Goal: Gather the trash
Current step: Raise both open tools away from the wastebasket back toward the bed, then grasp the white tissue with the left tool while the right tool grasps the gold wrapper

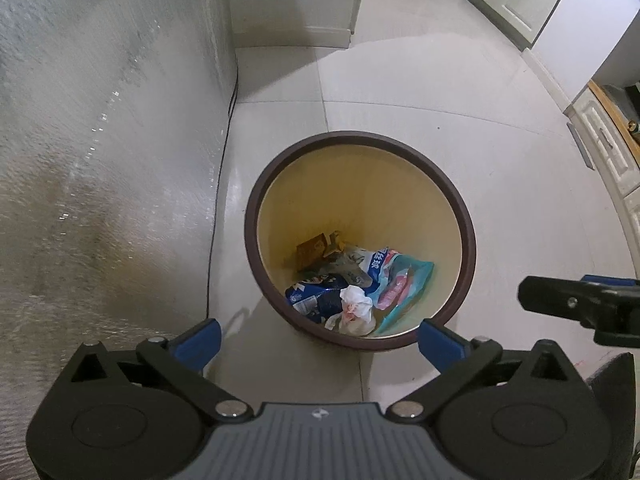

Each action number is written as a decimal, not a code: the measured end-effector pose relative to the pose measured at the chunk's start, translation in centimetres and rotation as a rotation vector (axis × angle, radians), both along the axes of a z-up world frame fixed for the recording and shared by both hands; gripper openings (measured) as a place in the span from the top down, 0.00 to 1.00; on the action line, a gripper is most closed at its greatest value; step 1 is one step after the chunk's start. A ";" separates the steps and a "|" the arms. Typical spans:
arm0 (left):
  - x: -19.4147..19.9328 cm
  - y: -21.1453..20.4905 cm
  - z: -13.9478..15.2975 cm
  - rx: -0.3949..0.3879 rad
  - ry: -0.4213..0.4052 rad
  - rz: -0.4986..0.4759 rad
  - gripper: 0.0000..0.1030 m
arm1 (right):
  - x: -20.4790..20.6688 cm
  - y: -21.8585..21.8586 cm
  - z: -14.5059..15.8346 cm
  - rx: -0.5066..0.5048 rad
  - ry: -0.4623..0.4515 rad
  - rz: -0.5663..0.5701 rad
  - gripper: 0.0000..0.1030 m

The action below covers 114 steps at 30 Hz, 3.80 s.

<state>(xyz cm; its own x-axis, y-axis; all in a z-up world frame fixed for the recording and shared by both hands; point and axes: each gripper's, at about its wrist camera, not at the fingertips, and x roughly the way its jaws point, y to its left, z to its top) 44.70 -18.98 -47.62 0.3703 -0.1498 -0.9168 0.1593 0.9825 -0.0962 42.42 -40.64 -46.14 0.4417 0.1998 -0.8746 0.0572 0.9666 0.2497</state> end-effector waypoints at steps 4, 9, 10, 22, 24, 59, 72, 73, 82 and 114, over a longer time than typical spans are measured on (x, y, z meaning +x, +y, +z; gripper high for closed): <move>-0.6 0.5 1.4 0.018 -0.001 -0.001 0.00 | -1.0 -0.5 1.0 -0.014 -0.011 -0.031 0.00; -1.9 1.2 3.3 0.037 0.003 0.001 0.00 | -2.5 -0.6 2.5 -0.049 -0.021 -0.031 0.00; -2.2 1.3 3.6 0.037 0.003 0.002 0.00 | -2.9 -0.6 2.8 -0.057 -0.024 -0.029 0.00; -7.0 2.8 9.1 0.029 -0.035 0.007 0.00 | -8.1 -0.5 7.2 -0.115 -0.067 -0.044 0.00; -7.9 3.0 10.1 0.027 -0.047 0.010 0.00 | -9.1 -0.5 8.0 -0.125 -0.078 -0.050 0.00; -25.1 7.0 35.5 -0.064 -0.491 -0.048 0.00 | -27.9 3.0 31.5 -0.194 -0.485 -0.120 0.00; -28.3 14.7 43.5 -0.054 -0.680 0.047 0.00 | -28.4 8.9 39.5 -0.169 -0.677 -0.032 0.00; -28.3 15.6 43.9 -0.052 -0.690 0.060 0.00 | -28.3 9.6 39.9 -0.167 -0.687 -0.022 0.00; -27.5 24.9 47.1 -0.013 -0.759 0.210 0.00 | -26.1 17.0 43.7 -0.135 -0.776 0.078 0.00; -11.6 38.7 37.4 0.335 -0.601 -0.127 0.00 | -13.1 35.9 43.9 0.065 -0.663 0.172 0.00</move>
